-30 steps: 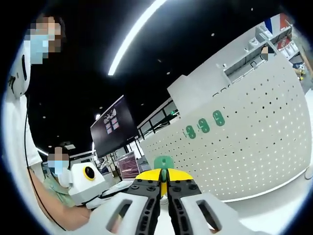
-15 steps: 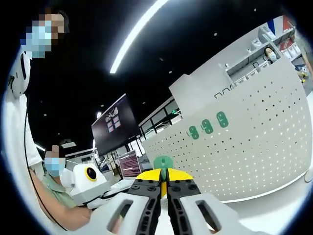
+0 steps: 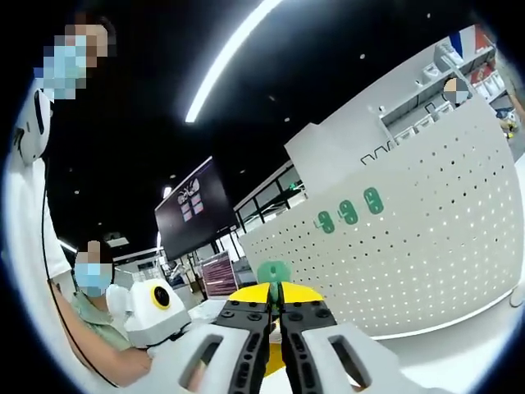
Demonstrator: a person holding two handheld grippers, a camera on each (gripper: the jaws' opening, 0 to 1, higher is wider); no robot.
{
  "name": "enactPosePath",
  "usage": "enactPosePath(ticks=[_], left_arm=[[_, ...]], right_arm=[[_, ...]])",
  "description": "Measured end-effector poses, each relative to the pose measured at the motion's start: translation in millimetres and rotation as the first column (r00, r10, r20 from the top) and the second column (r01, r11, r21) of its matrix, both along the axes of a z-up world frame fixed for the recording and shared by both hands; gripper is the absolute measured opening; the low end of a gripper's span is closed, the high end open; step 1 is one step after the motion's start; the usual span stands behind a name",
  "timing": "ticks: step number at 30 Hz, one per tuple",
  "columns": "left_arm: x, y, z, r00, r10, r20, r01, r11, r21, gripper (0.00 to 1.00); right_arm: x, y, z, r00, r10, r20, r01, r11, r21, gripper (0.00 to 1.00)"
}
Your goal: Insert the hook assembly into the mounting plate slot until the hook locks in place.
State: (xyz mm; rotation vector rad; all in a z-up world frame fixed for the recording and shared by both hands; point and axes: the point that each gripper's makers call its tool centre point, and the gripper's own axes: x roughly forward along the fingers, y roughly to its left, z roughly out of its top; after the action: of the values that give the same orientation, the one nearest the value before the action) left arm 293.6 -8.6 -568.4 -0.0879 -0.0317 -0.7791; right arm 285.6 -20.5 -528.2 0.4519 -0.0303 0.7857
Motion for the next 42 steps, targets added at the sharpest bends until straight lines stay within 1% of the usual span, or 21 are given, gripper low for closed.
enactPosePath(ticks=[6,10,13,14,19,20,21,25,26,27,29,31,33,34,36,37,38,39,42], left_arm=[[-4.2,0,-10.5,1.0,-0.013,-0.014,0.013,0.999,0.037,0.63],[-6.5,2,-7.9,1.0,-0.015,0.013,0.015,0.999,0.051,0.65],[-6.5,5,-9.3,1.0,-0.012,0.014,0.011,0.998,0.056,0.65],[-5.6,8,-10.7,1.0,-0.007,0.012,0.006,0.998,0.061,0.65],[-4.2,20,-10.4,1.0,0.013,0.022,-0.014,0.998,0.06,0.65],[-3.7,24,-10.4,1.0,0.021,0.022,-0.022,0.999,0.05,0.65],[-2.7,27,-12.4,1.0,0.028,0.011,-0.029,0.998,0.047,0.65],[-2.0,37,-14.9,0.999,0.04,0.006,-0.041,0.998,0.037,0.65],[-1.5,39,-15.3,0.999,0.047,0.006,-0.047,0.998,0.034,0.65],[-0.7,43,-15.9,0.998,0.055,0.002,-0.055,0.998,0.03,0.65],[0.2,48,-16.3,0.998,0.066,-0.009,-0.066,0.998,0.019,0.66],[0.6,52,-16.9,0.997,0.073,-0.008,-0.073,0.997,0.019,0.66],[-0.9,57,-15.4,0.997,0.081,0.006,-0.082,0.996,0.022,0.66],[-1.7,60,-14.1,0.996,0.089,0.01,-0.089,0.996,0.013,0.66],[-2.1,63,-15.0,0.995,0.097,0.004,-0.097,0.995,0.001,0.67],[-1.9,64,-17.9,0.995,0.099,-0.001,-0.099,0.995,0.007,0.67],[-1.9,65,-20.5,0.995,0.098,-0.002,-0.098,0.995,0.018,0.66],[-2.6,66,-21.6,0.995,0.097,-0.001,-0.097,0.995,0.026,0.67],[-5.1,71,-22.1,0.995,0.1,0.011,-0.1,0.994,0.042,0.66]], right_arm=[[-3,-2,-4.0,1.0,-0.002,-0.008,0.002,1.0,-0.007,0.0],[-2,-3,-2.5,1.0,-0.011,0.001,0.011,1.0,-0.023,0.0],[-1,-5,-3.0,1.0,-0.022,0.01,0.023,0.998,-0.055,0.0],[-1,-5,-2.7,0.999,-0.028,0.024,0.03,0.996,-0.082,0.0],[2,-11,2.5,0.997,-0.056,0.049,0.062,0.992,-0.114,0.0],[4,-13,2.4,0.996,-0.07,0.057,0.077,0.988,-0.136,0.0],[6,-15,1.5,0.994,-0.085,0.07,0.095,0.981,-0.168,0.0],[11,-19,4.1,0.992,-0.1,0.077,0.112,0.977,-0.181,0.0],[12,-20,4.6,0.991,-0.103,0.082,0.116,0.975,-0.188,0.0],[14,-24,4.5,0.989,-0.117,0.088,0.133,0.969,-0.21,0.0],[15,-26,5.9,0.988,-0.119,0.1,0.139,0.965,-0.224,0.0],[19,-31,6.0,0.984,-0.141,0.108,0.163,0.958,-0.237,0.0],[21,-32,8.5,0.982,-0.149,0.116,0.173,0.957,-0.232,0.0],[23,-34,9.6,0.979,-0.164,0.124,0.19,0.951,-0.242,0.0],[25,-35,10.6,0.977,-0.17,0.127,0.198,0.949,-0.245,0.0],[27,-36,10.3,0.975,-0.178,0.131,0.207,0.944,-0.258,0.0],[29,-37,12.0,0.974,-0.18,0.135,0.21,0.943,-0.256,0.0],[30,-38,13.2,0.973,-0.183,0.138,0.213,0.943,-0.254,0.0],[35,-45,14.4,0.967,-0.204,0.149,0.238,0.934,-0.266,0.0]])
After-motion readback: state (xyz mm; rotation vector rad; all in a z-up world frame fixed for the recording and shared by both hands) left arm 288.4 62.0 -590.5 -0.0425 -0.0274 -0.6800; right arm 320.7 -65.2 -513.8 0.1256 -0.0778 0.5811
